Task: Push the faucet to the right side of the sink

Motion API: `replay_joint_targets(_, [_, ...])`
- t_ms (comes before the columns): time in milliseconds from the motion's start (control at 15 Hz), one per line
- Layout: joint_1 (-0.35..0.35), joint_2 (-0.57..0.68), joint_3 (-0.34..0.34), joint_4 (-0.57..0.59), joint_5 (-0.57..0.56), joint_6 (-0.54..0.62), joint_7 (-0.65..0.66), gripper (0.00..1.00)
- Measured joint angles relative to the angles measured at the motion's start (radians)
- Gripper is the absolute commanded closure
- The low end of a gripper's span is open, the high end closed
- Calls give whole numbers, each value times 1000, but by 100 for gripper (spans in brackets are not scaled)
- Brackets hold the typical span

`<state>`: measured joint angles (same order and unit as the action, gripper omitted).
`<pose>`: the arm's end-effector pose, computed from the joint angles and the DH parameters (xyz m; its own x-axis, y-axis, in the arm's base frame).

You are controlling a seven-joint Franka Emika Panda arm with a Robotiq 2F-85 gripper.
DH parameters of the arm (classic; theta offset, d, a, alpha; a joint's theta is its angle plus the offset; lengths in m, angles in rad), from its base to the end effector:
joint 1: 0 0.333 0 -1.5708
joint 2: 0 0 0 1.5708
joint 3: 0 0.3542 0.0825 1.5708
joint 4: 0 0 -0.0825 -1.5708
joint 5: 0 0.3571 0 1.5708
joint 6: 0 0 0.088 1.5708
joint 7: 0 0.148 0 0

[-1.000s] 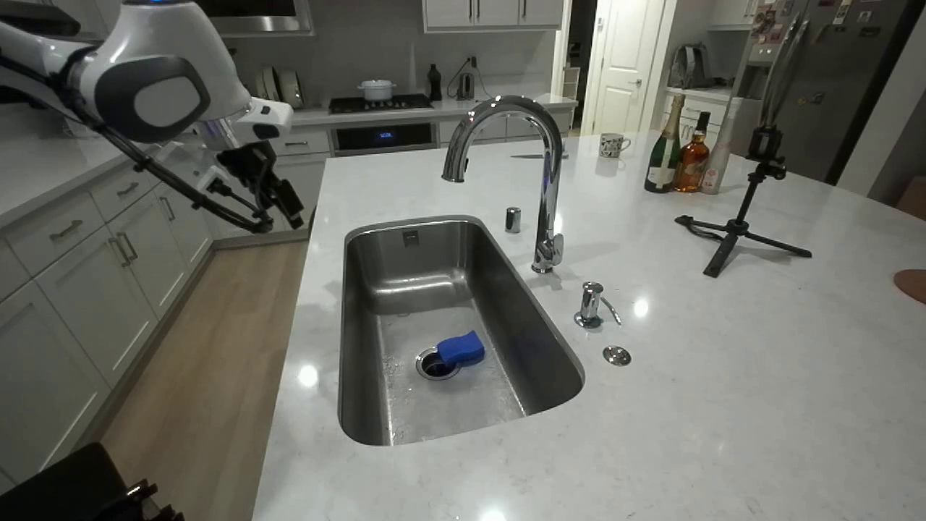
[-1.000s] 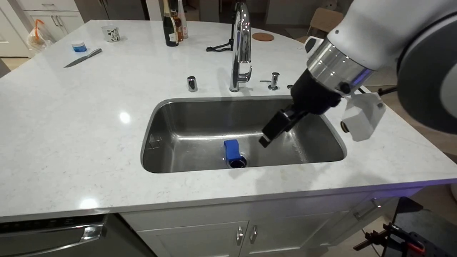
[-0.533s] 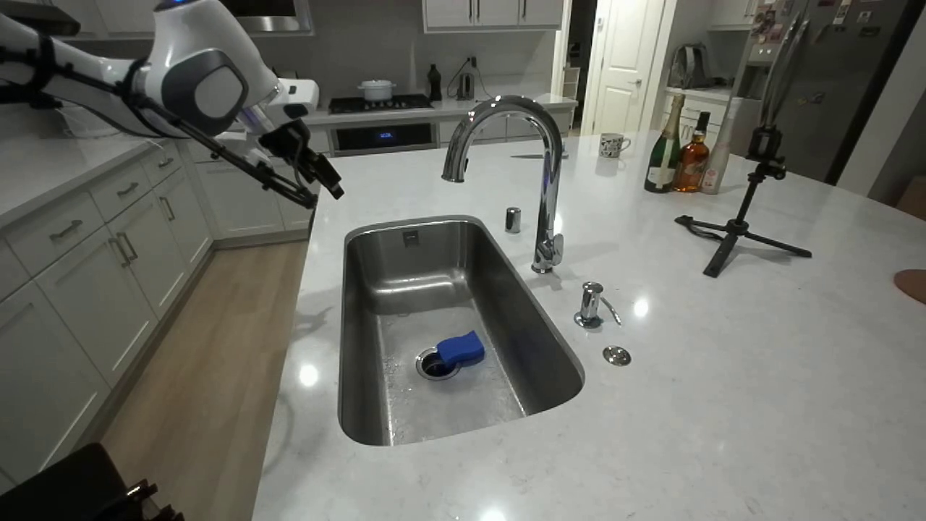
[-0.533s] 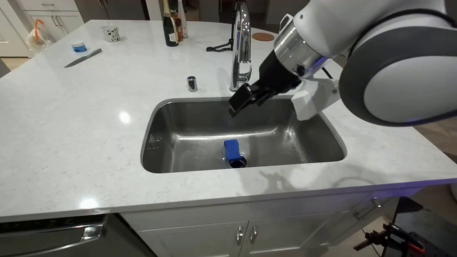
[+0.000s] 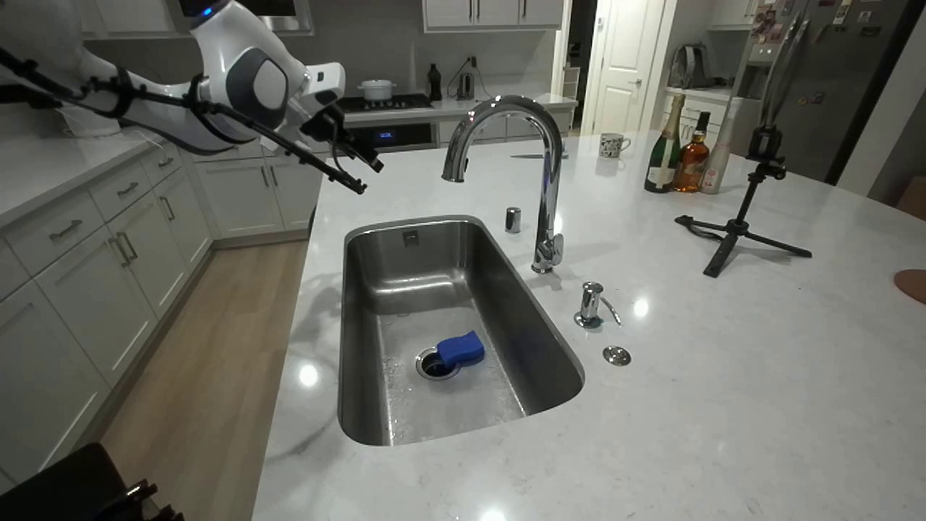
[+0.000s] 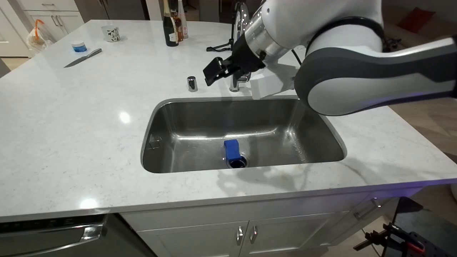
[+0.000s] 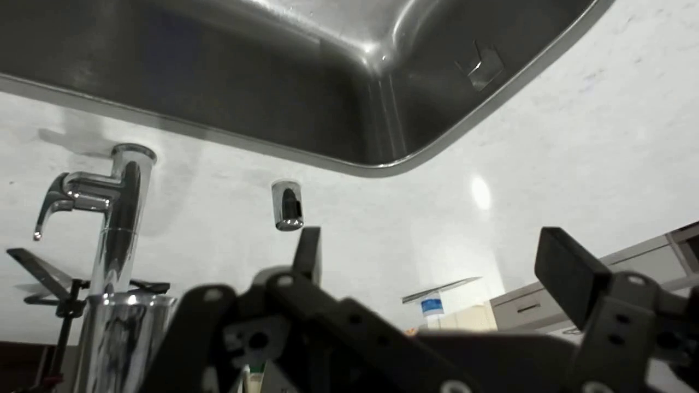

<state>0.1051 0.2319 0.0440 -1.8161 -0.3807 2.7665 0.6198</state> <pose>0.6708 0.1085 0.5130 0.7184 -0.1606 0.6769 -0.1367 -0.9866 -0.0891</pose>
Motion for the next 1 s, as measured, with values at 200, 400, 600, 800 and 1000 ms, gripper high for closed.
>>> replay_joint_targets(200, [25, 55, -37, 93, -92, 0, 99, 0])
replay_joint_targets(400, [53, 108, -72, 179, -164, 0, 175, 0])
replay_joint_targets(600, [83, 160, -108, 256, -220, -4, 238, 0])
replay_joint_targets(800, [109, 207, -148, 318, -267, -10, 291, 0])
replay_joint_targets(1000, [124, 246, -188, 371, -287, -21, 324, 0])
